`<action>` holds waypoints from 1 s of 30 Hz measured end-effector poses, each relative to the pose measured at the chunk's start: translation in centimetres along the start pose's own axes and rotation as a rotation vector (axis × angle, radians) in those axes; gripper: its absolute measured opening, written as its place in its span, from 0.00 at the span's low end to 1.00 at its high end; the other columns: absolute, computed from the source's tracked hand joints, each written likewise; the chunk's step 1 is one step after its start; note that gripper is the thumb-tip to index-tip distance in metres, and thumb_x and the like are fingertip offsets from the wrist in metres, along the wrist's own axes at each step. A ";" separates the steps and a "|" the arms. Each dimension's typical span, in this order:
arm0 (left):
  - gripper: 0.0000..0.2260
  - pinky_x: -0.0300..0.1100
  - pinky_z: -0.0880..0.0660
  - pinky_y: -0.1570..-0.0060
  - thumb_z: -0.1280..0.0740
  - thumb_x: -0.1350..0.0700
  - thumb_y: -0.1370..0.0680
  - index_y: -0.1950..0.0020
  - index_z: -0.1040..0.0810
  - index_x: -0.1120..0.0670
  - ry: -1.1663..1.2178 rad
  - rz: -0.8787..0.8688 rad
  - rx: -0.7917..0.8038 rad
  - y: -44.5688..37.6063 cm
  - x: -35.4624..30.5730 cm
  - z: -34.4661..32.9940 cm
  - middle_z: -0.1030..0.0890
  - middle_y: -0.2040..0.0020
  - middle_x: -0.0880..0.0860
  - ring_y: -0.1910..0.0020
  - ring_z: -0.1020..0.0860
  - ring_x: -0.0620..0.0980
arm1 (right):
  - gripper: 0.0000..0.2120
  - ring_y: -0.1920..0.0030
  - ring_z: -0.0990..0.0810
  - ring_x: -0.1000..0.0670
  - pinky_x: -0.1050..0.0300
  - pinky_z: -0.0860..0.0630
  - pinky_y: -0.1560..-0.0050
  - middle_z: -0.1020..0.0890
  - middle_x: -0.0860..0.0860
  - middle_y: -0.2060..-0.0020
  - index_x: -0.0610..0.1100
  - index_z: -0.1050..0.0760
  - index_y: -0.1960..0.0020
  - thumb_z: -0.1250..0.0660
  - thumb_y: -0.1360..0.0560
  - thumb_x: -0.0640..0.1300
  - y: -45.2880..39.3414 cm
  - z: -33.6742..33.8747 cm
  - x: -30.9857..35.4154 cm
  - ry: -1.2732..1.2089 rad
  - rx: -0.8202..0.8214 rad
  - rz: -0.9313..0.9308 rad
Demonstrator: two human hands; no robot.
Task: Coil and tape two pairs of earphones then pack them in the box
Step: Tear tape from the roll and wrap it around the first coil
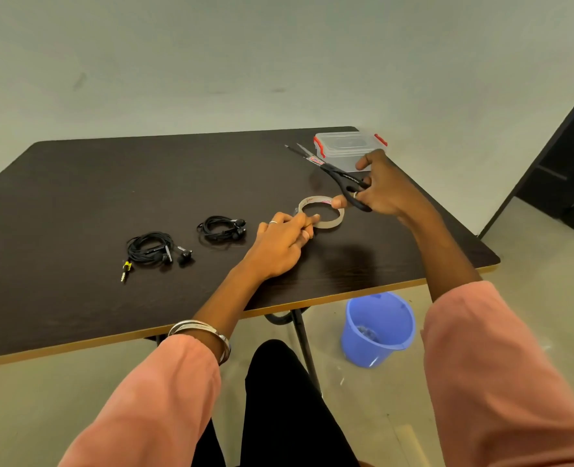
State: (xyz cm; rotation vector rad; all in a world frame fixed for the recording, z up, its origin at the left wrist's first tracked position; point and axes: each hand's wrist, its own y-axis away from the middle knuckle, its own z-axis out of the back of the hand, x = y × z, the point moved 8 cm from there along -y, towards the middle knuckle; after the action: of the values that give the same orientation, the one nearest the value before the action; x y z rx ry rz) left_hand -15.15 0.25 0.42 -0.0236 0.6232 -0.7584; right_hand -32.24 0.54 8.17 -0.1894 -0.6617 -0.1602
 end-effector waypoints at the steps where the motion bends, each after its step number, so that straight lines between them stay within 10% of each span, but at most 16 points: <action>1: 0.07 0.50 0.38 0.41 0.45 0.59 0.18 0.53 0.32 0.48 0.028 -0.006 -0.014 0.1 -0.2 0.3 0.28 0.30 0.42 0.36 0.32 0.49 | 0.37 0.57 0.26 0.49 0.57 0.30 0.61 0.27 0.50 0.58 0.49 0.38 0.41 0.19 0.40 0.56 0.4 0.1 -0.9 -0.048 -0.011 -0.040; 7: 0.05 0.41 0.24 0.43 0.40 0.64 0.19 0.51 0.25 0.58 0.565 0.054 -0.246 1.6 0.3 3.0 0.21 0.37 0.50 0.45 0.21 0.45 | 0.33 0.45 0.25 0.42 0.44 0.26 0.44 0.25 0.44 0.46 0.46 0.35 0.40 0.21 0.36 0.53 4.0 0.8 -6.9 -0.012 -0.148 -0.320; 11: 0.06 0.32 0.25 0.61 0.39 0.63 0.19 0.49 0.23 0.57 0.610 0.092 -0.358 2.0 0.6 3.8 0.18 0.45 0.51 0.58 0.19 0.45 | 0.27 0.37 0.30 0.37 0.43 0.30 0.39 0.26 0.39 0.39 0.43 0.34 0.37 0.26 0.29 0.47 5.2 0.3 -7.4 0.163 -0.167 -0.395; 18: 0.10 0.37 0.23 0.60 0.41 0.62 0.19 0.50 0.21 0.52 0.679 0.147 -0.384 3.3 0.9 3.9 0.19 0.46 0.49 0.55 0.20 0.46 | 0.17 0.34 0.35 0.35 0.40 0.36 0.36 0.31 0.37 0.35 0.41 0.28 0.39 0.31 0.25 0.45 5.5 -0.6 -2.6 0.495 -0.177 -0.393; 23: 0.12 0.40 0.25 0.62 0.42 0.62 0.18 0.50 0.20 0.51 0.857 0.180 -0.430 5.0 1.2 4.4 0.18 0.47 0.46 0.58 0.23 0.44 | 0.04 0.55 0.18 0.57 0.65 0.23 0.54 0.16 0.50 0.58 0.45 0.18 0.56 0.29 0.26 0.45 5.4 -4.8 4.1 -0.292 -0.029 -0.080; 30: 0.11 0.37 0.28 0.66 0.42 0.61 0.18 0.47 0.20 0.53 0.896 0.231 -0.535 8.1 3.2 8.0 0.20 0.58 0.44 0.62 0.27 0.43 | 0.25 0.51 0.15 0.46 0.52 0.19 0.52 0.14 0.44 0.53 0.39 0.20 0.46 0.35 0.27 0.61 5.7 -12.0 7.6 -0.982 0.387 -0.249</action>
State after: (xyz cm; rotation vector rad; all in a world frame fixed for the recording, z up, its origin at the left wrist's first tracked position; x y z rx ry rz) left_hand -3.98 2.54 3.39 -0.1039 1.6422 -0.3269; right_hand -18.01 2.73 2.89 0.2150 -1.6781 -0.1711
